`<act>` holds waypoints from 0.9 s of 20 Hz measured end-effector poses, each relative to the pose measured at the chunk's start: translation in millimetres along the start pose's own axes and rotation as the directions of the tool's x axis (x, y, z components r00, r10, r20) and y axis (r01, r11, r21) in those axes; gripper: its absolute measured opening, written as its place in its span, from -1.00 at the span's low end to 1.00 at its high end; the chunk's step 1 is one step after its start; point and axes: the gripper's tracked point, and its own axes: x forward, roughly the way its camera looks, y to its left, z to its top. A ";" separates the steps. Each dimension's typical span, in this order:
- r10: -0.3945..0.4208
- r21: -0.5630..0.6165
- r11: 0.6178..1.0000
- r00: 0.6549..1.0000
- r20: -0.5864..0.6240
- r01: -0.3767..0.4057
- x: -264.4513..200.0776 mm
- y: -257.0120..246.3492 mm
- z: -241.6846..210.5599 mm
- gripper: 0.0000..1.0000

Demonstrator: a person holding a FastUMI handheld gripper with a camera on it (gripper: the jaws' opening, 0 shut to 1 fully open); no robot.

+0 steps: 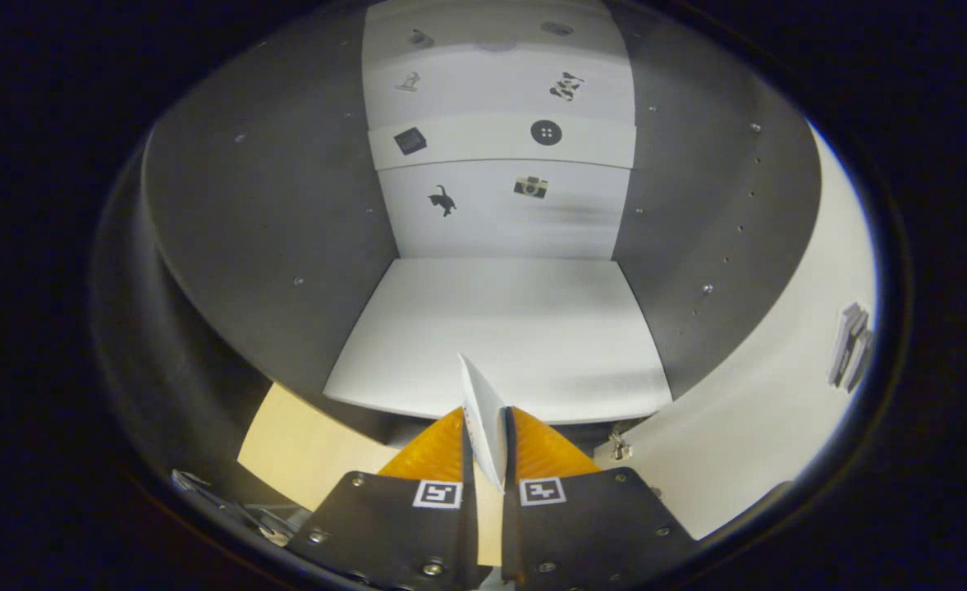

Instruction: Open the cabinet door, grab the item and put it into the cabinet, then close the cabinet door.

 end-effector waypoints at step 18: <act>0.041 0.062 0.997 0.991 -0.128 -0.034 47.8 -6.6 20.2 -0.45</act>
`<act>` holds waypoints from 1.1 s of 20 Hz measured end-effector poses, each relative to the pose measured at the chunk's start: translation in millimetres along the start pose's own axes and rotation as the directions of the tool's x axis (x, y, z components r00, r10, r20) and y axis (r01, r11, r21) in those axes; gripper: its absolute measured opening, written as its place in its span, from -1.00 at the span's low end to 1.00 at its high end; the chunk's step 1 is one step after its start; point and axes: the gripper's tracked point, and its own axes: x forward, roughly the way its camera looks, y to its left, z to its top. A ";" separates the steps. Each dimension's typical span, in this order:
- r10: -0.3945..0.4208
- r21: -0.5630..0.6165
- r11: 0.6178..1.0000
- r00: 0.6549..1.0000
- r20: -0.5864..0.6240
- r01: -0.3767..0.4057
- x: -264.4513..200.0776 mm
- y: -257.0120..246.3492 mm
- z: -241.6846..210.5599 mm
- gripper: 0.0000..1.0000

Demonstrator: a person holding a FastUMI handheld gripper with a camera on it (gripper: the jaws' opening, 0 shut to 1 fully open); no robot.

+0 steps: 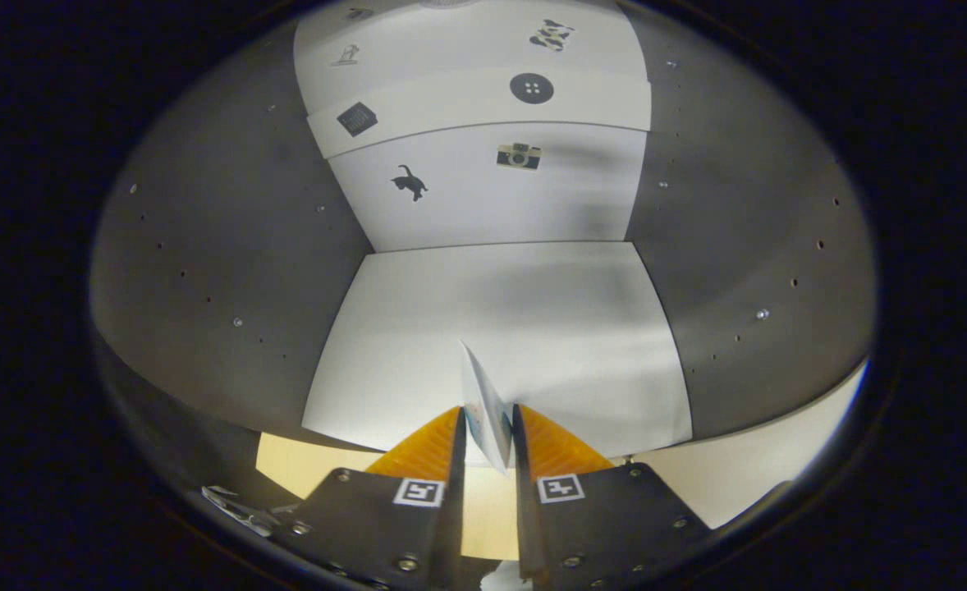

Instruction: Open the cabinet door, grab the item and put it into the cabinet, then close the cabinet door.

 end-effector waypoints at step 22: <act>0.069 -0.076 0.996 0.946 0.317 -0.047 -86.2 11.3 9.9 0.99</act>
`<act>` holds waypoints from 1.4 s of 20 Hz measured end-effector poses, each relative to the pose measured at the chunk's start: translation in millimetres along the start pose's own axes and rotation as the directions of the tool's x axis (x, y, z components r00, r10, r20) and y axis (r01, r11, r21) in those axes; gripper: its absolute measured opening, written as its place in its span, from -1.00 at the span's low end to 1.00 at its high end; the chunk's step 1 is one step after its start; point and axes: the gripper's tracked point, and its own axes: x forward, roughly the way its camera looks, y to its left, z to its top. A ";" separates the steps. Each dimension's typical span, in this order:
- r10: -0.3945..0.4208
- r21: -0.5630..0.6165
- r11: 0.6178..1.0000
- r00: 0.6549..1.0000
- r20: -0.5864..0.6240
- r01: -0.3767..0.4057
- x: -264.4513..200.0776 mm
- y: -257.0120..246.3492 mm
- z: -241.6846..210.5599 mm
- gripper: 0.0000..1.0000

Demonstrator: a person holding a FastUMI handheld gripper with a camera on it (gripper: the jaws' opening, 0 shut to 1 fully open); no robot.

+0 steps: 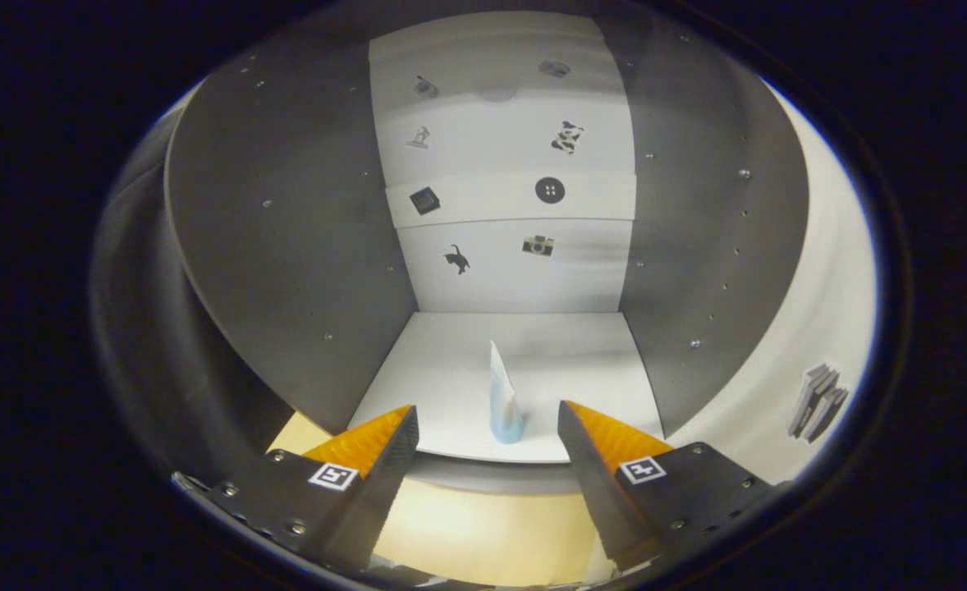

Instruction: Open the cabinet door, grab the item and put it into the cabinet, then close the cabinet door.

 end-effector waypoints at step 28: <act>-0.259 0.047 0.966 0.927 0.272 0.256 -202.6 -0.8 -58.4 0.99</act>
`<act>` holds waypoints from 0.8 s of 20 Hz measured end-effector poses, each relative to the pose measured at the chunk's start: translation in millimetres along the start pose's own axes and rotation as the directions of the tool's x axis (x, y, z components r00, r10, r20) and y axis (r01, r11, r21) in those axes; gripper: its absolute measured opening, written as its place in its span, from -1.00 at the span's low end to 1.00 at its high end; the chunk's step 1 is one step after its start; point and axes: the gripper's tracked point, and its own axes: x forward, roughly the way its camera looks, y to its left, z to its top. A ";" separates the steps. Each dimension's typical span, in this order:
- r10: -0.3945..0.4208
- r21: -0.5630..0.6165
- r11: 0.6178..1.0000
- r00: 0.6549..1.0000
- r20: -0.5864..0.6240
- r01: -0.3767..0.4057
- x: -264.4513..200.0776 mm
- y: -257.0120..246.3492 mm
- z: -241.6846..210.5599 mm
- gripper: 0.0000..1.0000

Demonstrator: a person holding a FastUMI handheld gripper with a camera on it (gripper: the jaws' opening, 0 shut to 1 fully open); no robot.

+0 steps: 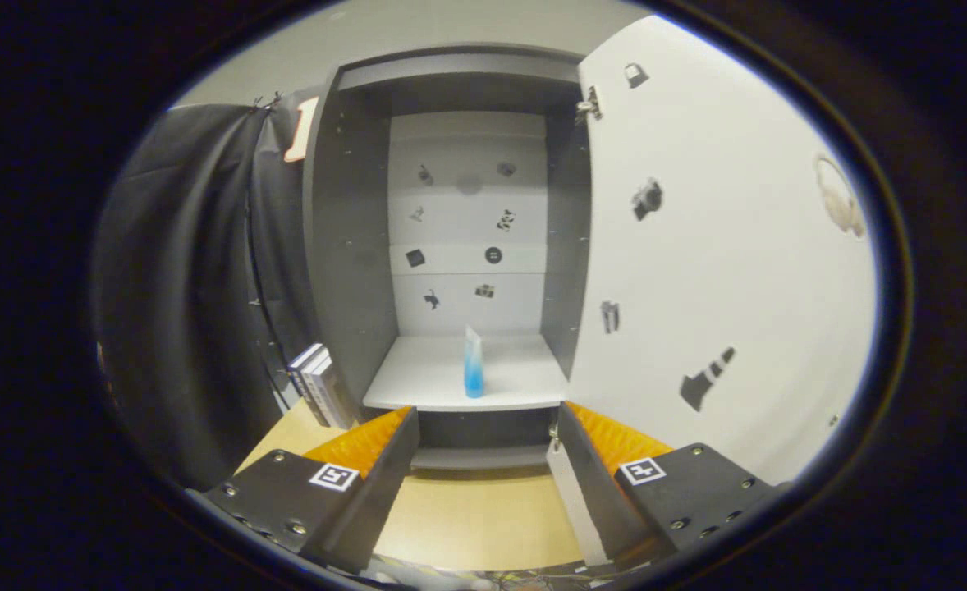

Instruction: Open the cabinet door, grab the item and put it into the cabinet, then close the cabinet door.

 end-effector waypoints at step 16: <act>-0.452 0.146 0.883 0.892 0.003 0.447 -167.5 -136.9 -59.1 0.98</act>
